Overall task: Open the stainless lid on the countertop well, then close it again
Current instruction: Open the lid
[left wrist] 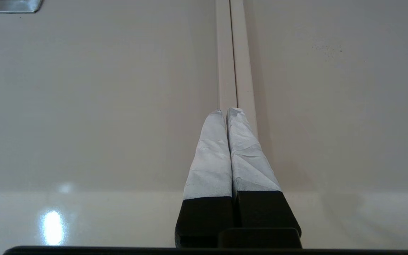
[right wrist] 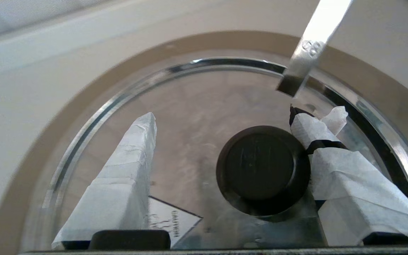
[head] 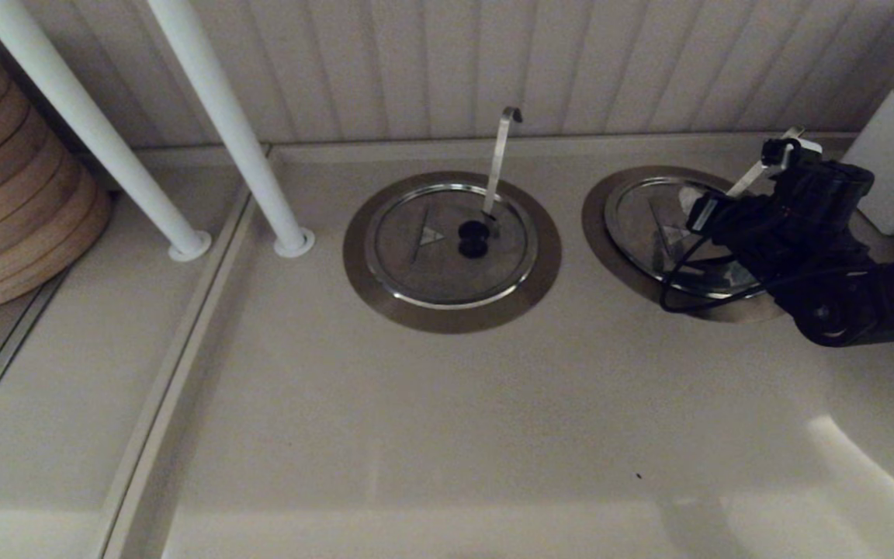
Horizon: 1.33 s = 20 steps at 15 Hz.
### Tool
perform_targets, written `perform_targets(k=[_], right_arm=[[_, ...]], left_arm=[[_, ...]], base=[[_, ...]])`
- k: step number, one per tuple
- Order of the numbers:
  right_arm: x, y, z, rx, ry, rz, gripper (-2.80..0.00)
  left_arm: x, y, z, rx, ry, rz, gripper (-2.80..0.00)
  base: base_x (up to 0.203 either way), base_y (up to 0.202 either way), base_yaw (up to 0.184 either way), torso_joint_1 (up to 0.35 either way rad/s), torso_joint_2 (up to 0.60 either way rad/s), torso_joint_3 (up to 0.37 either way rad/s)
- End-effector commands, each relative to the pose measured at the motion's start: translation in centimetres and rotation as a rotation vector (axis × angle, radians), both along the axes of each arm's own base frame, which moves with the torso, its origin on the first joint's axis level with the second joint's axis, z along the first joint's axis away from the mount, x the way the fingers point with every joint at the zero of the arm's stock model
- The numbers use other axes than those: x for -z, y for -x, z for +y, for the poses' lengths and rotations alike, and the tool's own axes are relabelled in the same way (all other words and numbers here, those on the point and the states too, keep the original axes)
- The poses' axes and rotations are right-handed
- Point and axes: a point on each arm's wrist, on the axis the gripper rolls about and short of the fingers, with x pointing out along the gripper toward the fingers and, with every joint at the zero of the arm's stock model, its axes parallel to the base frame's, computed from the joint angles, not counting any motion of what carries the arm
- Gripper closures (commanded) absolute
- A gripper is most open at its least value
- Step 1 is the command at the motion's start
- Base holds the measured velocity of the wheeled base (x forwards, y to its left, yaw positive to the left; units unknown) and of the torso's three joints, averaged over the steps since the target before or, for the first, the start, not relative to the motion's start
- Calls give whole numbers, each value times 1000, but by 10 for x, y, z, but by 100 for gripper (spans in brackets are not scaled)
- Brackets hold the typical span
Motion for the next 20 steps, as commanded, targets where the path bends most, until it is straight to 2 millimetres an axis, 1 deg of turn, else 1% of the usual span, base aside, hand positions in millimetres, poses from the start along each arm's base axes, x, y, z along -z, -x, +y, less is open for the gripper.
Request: perform_targets(k=[1,4,8,13,17,20], right_arm=[[-6,4,4,-10,-3,-17,-280],[-8,6,8,-19,-2,-22,-280],[-6,5,16,-37,0,-17,-280],[-6,6,33,-71,4,-19,-280],[-2,6,51,-112,18,-7,-280],[0,6,56,-112,19,-6,-280]], left_arm=[[0,0,0,1,0,1,0],[0,0,0,-1,0,1,0],[0,0,0,1,0,1,0],[0,0,0,0,0,1,0],[0,0,0,-1,0,1,0],[0,0,0,0,0,1,0]], base=[[0,0,0,0,0,0],[0,0,0,0,0,0],[0,0,0,0,0,0],[0,0,0,0,0,0],[0,0,0,0,0,0],[0,0,0,0,0,0]])
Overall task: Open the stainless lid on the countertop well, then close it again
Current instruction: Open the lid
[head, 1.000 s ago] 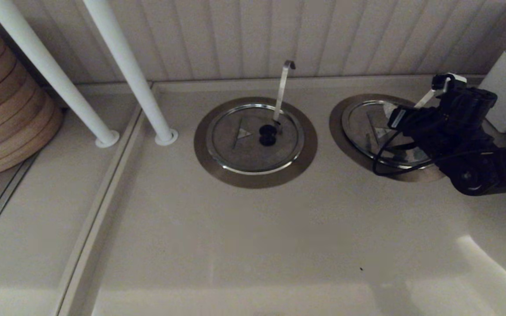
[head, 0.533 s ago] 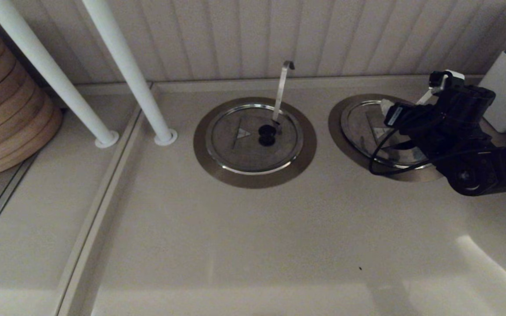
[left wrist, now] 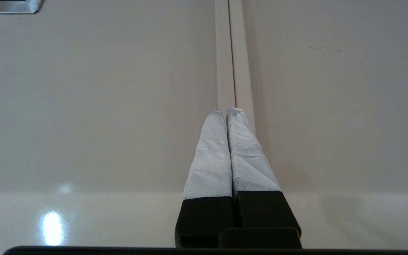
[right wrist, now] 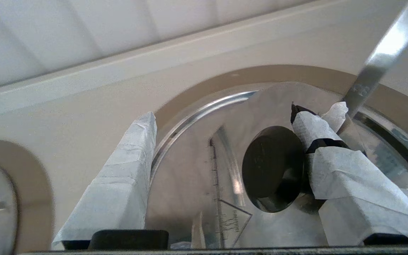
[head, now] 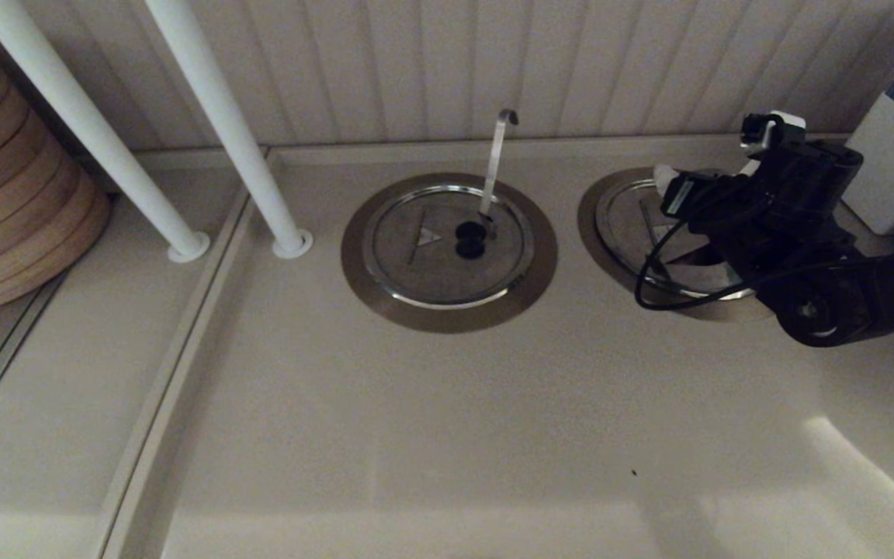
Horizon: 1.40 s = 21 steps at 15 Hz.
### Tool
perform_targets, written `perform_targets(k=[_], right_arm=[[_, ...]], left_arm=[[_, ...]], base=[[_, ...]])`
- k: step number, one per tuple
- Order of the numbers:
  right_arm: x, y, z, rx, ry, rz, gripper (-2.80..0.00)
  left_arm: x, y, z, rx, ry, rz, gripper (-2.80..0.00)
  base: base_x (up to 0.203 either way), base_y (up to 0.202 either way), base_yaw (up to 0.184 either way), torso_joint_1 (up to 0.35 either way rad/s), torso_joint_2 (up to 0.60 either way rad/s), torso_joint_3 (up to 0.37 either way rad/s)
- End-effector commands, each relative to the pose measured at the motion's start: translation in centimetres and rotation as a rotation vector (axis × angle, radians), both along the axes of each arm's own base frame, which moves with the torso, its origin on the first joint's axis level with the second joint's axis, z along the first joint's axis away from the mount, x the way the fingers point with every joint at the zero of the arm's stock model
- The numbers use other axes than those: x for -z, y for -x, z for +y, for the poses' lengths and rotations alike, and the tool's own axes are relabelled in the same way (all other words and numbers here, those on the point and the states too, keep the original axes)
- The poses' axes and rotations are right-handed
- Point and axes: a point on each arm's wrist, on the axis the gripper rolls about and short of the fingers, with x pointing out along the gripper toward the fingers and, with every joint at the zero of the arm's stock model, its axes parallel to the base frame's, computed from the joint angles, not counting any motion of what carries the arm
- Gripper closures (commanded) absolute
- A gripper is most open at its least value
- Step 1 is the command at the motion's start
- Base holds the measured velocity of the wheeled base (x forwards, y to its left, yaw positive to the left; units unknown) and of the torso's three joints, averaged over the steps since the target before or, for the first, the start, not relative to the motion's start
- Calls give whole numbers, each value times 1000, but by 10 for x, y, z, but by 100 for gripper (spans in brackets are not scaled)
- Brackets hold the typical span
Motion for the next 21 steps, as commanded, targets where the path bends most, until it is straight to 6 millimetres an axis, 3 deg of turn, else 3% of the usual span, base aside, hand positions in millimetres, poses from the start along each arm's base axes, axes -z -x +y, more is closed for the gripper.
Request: perform_targets(k=[1,5,14,21], right_arm=[[8,-3,2,-3,8,16,-280],[11,-1,10,-17,14,20,-280],[23,19,51,-107,36,25,-280],[16,31,59,-135,34,8,-280]], left_arm=[[0,0,0,-1,0,1,0],[0,0,0,0,0,1,0],[0,0,0,-1,0,1,0],[0,0,0,0,0,1,0]], base=[[0,0,0,0,0,0],[0,0,0,0,0,0],[0,0,0,0,0,0],[0,0,0,0,0,0]])
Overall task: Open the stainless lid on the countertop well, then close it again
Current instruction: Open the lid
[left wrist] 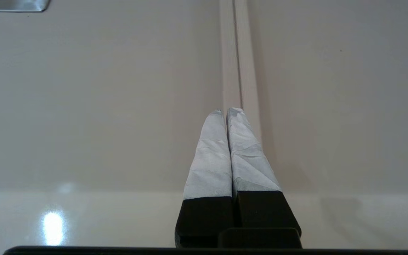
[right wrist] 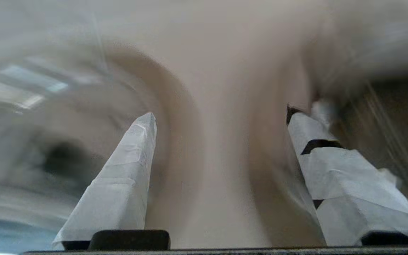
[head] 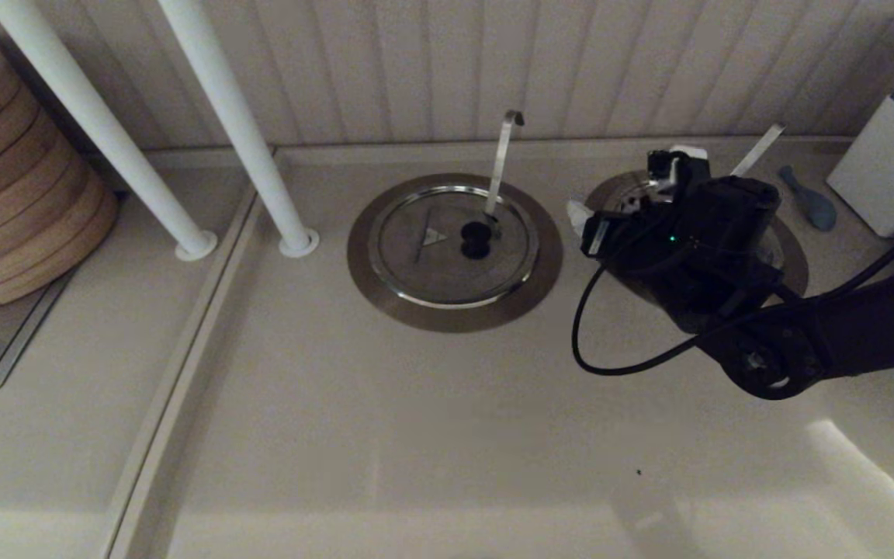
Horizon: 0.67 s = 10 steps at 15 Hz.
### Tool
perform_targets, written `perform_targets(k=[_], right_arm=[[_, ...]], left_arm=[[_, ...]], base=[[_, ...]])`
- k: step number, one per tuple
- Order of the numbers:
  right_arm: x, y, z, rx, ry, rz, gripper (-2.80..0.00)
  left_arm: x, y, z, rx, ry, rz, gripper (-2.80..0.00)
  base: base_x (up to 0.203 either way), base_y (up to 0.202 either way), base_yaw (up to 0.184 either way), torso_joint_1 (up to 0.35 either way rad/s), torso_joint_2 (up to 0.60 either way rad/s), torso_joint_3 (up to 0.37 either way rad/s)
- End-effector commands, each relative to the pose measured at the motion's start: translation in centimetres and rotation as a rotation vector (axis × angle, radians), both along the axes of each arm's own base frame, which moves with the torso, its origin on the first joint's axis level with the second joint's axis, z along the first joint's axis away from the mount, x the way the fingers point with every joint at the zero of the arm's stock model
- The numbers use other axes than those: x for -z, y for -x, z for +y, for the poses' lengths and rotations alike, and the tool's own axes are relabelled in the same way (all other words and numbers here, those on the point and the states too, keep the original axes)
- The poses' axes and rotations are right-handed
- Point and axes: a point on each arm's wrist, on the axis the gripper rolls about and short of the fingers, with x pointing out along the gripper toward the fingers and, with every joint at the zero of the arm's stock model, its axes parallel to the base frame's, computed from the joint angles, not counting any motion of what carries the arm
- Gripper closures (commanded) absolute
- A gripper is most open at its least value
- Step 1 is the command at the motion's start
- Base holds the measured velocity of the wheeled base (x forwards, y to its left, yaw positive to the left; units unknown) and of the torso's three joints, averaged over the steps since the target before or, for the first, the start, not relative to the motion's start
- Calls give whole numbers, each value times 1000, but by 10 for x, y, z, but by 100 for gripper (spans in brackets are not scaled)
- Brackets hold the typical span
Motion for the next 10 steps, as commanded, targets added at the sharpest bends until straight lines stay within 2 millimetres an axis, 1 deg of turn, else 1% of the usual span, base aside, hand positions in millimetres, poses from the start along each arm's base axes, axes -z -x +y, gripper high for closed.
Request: perform_targets(k=[1,4,6,9,10], right_arm=[[-9,6,3,-13,-11,-40,-280],[-7,11,7,-26,-6,-31,-280],[-11,14,10,-19,-10,-39,-280],[-11,20,18,-43,-12,-37,-280],[-15,25,21,-59,-17,-43,-280]], left_arm=[[0,0,0,-1,1,1,0],[0,0,0,-1,1,1,0],[0,0,0,1,1,1,0],[0,0,0,0,1,1,0],[0,0,0,0,1,1,0]], base=[[0,0,0,0,0,0],[0,0,0,9,6,-2],[0,0,0,0,0,0],[0,0,0,0,0,0],[0,0,0,0,0,0]])
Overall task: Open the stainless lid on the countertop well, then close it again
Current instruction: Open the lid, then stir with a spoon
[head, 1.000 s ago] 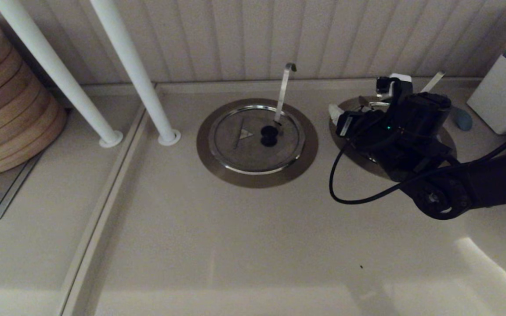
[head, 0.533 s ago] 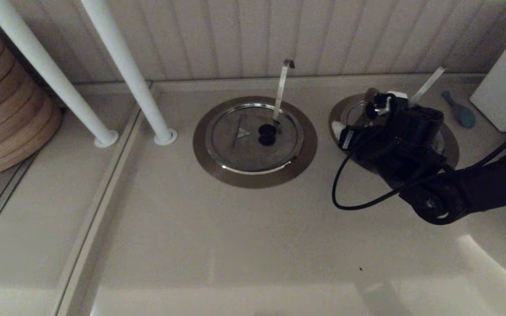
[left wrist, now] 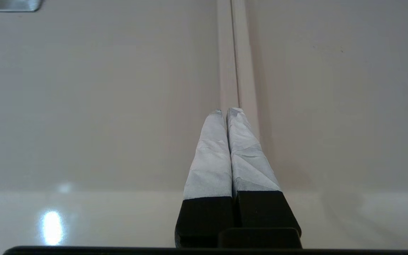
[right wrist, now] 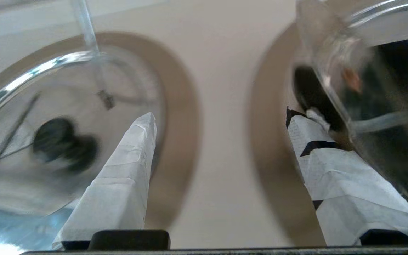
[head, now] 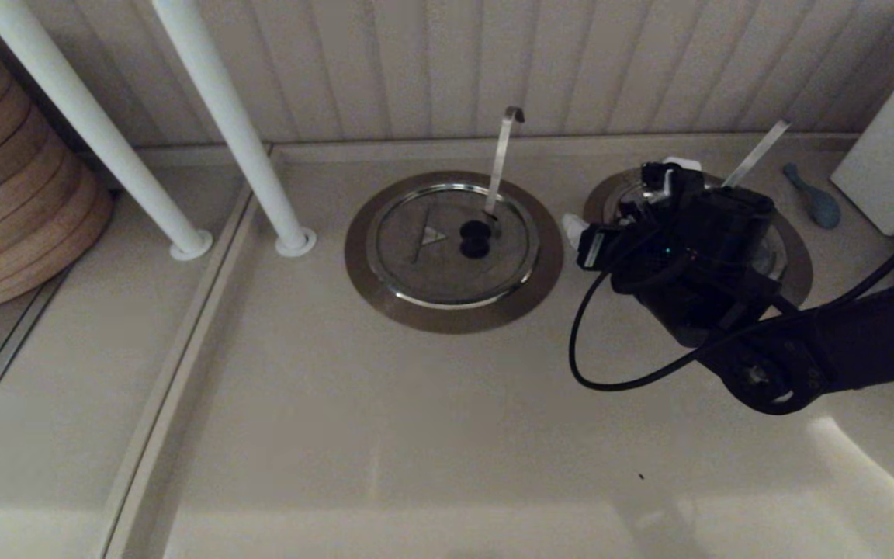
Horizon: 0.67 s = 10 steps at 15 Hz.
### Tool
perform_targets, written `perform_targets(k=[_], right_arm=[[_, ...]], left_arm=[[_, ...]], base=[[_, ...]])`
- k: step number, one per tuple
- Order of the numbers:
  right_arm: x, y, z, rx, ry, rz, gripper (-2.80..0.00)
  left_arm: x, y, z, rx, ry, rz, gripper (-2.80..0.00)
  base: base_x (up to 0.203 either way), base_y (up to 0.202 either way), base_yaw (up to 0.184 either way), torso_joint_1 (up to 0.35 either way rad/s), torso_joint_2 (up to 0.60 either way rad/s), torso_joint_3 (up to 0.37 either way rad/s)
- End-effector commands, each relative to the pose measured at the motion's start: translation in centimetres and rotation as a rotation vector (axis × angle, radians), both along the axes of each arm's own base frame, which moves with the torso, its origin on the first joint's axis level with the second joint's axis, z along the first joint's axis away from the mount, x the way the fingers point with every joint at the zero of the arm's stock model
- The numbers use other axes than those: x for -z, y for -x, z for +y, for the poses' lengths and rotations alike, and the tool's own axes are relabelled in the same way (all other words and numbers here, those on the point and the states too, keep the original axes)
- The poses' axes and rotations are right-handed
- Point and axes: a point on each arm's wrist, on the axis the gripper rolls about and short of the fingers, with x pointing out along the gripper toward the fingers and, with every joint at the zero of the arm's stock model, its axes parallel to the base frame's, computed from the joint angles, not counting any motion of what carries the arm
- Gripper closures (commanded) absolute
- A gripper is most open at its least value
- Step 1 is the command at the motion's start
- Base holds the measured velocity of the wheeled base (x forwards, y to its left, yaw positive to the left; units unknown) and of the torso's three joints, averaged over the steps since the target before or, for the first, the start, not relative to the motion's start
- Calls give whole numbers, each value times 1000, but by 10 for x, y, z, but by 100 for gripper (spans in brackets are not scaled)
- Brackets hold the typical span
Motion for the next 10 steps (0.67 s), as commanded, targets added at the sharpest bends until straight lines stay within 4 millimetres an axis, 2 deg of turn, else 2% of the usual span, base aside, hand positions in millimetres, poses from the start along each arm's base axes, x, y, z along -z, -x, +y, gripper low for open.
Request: perform_targets(k=[1,5,8,10], right_arm=[[-12,15,9,-37,-16,-28,-280],[-24,44,27,-122,-29,-45,-280],[-45,62,24,-142,-50,-77,-280],[-57,66,15,-122,-59,-107,-280]], left_arm=[[0,0,0,-1,1,1,0],[0,0,0,-3,1,1,0],[0,0,0,-1,1,1,0],[0,0,0,-1,1,1,0]], base=[[0,0,0,0,0,0],[0,0,0,0,0,0],[0,0,0,0,0,0],[0,0,0,0,0,0]])
